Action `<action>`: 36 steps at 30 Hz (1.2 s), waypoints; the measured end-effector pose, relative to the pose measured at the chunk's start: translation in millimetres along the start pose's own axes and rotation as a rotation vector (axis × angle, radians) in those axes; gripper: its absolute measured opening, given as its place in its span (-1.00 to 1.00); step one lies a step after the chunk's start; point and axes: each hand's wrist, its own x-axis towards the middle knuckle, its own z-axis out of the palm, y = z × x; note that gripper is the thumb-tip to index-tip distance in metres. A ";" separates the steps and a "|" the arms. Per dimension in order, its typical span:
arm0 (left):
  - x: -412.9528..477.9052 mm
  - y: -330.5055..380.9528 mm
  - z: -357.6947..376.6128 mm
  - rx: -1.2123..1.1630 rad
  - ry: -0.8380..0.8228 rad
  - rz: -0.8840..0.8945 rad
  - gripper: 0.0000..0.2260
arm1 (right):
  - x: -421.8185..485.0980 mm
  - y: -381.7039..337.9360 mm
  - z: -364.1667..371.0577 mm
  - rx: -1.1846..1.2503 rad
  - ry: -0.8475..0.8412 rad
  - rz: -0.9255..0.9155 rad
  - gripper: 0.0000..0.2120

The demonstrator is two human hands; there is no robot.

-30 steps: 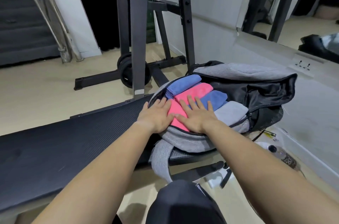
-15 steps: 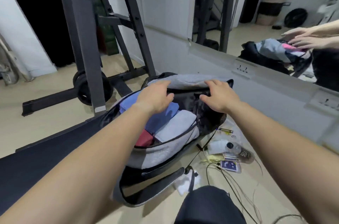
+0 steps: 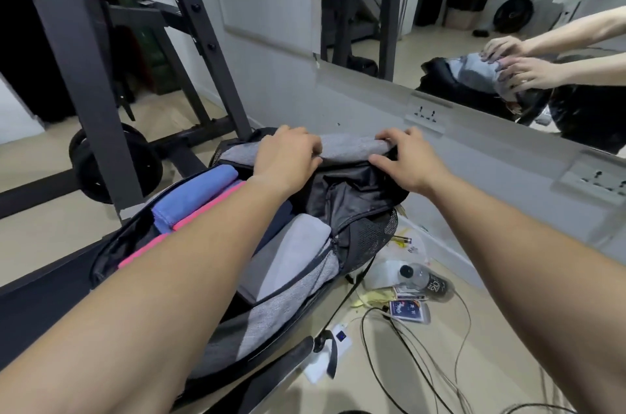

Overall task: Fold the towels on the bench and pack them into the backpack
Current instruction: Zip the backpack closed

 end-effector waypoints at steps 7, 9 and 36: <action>-15.5 -19.8 -69.7 -0.042 0.118 -0.129 -0.85 | -17.4 -52.3 -38.5 0.043 0.130 -0.165 -0.79; -26.4 -35.3 -94.3 -0.035 0.126 -0.199 -0.85 | -27.3 -84.9 -50.1 0.050 0.145 -0.205 -0.73; -278.7 -150.5 -97.1 -0.382 -0.100 -0.496 -0.84 | -199.9 -285.4 131.0 -0.097 -0.296 -0.402 -0.70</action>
